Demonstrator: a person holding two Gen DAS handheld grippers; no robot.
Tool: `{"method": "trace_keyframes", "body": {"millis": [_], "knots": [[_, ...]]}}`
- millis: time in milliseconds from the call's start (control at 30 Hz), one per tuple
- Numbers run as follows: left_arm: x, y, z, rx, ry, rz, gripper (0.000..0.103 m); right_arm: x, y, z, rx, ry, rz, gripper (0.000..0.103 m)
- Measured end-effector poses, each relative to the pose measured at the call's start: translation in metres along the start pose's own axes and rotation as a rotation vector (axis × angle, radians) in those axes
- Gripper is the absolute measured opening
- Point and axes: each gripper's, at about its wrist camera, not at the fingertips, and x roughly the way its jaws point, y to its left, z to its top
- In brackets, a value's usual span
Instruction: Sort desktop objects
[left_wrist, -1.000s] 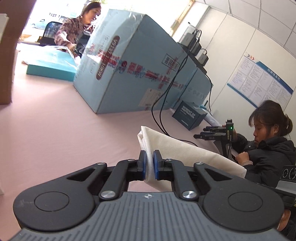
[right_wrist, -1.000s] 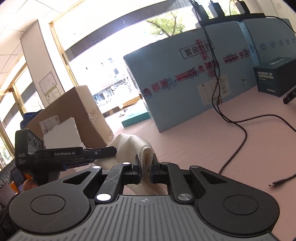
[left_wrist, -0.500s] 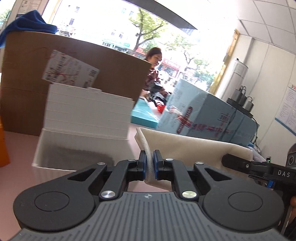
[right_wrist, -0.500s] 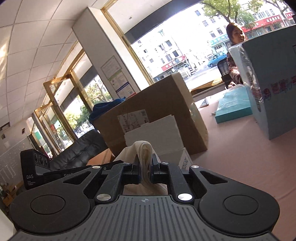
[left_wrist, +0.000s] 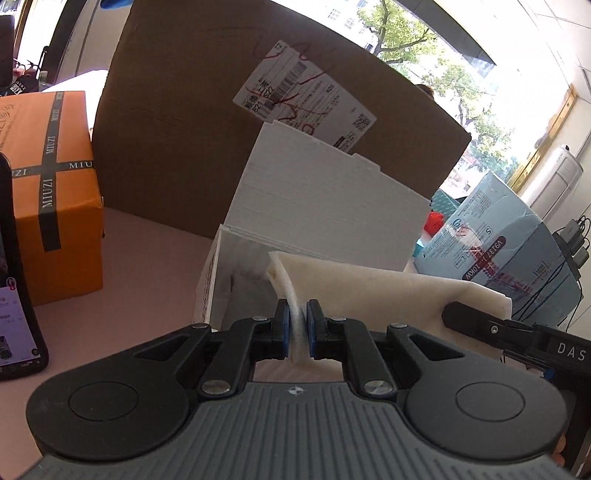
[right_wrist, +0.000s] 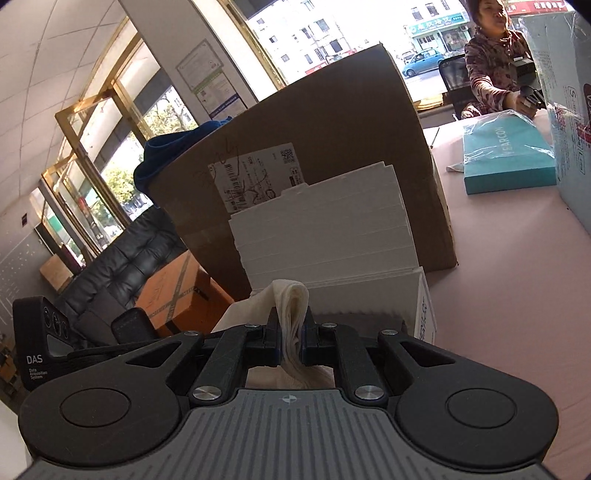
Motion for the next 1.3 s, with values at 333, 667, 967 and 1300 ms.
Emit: {"method": "trace_keyframes", "body": {"millis": [333,667,967,1300], "knots": [[0.019,0.001,-0.003,0.031,0.024,0.046,0.012,0.047,-0.016,-0.008,-0.042,0.050,-0.187,0.009],[0.026,0.002,0.000,0.059,0.019,0.054,0.023,0.099,-0.013,-0.015,-0.126,0.113,-0.363,0.009],[0.011,-0.003,0.005,0.077,-0.052,0.046,0.058,0.111,-0.007,-0.017,-0.213,0.149,-0.415,0.010],[-0.004,-0.004,0.008,0.050,-0.084,0.001,0.077,0.081,0.004,-0.012,-0.241,0.001,-0.365,0.086]]}}
